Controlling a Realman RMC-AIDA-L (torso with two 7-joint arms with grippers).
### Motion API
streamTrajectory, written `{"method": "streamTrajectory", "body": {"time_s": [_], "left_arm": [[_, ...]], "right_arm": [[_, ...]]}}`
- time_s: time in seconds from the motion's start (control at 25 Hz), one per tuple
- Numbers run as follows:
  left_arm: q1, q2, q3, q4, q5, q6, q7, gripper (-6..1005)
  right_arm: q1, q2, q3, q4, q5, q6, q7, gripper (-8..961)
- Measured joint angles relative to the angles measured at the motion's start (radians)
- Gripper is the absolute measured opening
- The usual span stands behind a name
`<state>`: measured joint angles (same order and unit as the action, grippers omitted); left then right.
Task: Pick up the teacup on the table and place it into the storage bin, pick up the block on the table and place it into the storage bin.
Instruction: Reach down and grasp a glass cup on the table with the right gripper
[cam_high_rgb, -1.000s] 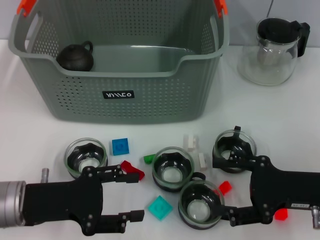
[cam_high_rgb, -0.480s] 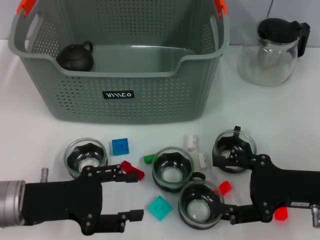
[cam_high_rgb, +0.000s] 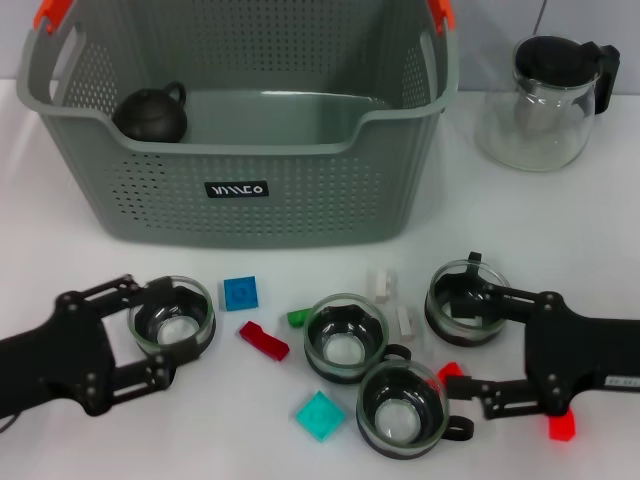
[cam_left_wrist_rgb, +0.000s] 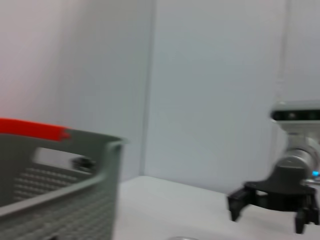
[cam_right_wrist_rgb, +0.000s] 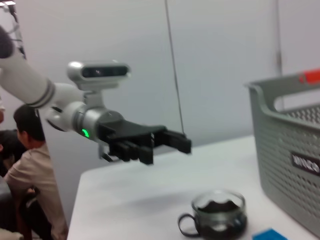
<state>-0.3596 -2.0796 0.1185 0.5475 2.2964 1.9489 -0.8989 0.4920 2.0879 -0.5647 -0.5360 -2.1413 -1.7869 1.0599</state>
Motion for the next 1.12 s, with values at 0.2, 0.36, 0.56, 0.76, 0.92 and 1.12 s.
{"method": "streamTrajectory", "body": {"time_s": [0.2,0.36,0.56,0.76,0.92,1.12], "left_arm": [[0.019,0.001,-0.044,0.001,0.003,-0.006,0.001,718],[0.032,0.000,-0.041,0.014,0.009,-0.013,0.000,718],[0.054,-0.005,-0.061,0.024,0.000,-0.014,0.006,718],[0.052,-0.005,-0.070,0.025,0.000,-0.015,0.005,719],[0.049,-0.004,-0.071,0.024,0.000,-0.015,0.004,719],[0.048,-0.003,-0.073,0.022,0.000,-0.015,0.003,719]], "right_arm": [[0.022,0.007,-0.062,-0.239,-0.110,-0.008,0.324,942],[0.051,0.005,-0.129,-0.387,-0.193,-0.042,0.493,942],[0.073,0.004,-0.153,-0.542,-0.238,-0.108,0.603,941],[0.094,0.006,-0.218,-0.676,-0.291,-0.138,0.726,942],[0.106,0.007,-0.306,-0.748,-0.305,-0.149,0.805,839],[0.133,0.010,-0.453,-0.800,-0.340,-0.093,0.882,729]]}}
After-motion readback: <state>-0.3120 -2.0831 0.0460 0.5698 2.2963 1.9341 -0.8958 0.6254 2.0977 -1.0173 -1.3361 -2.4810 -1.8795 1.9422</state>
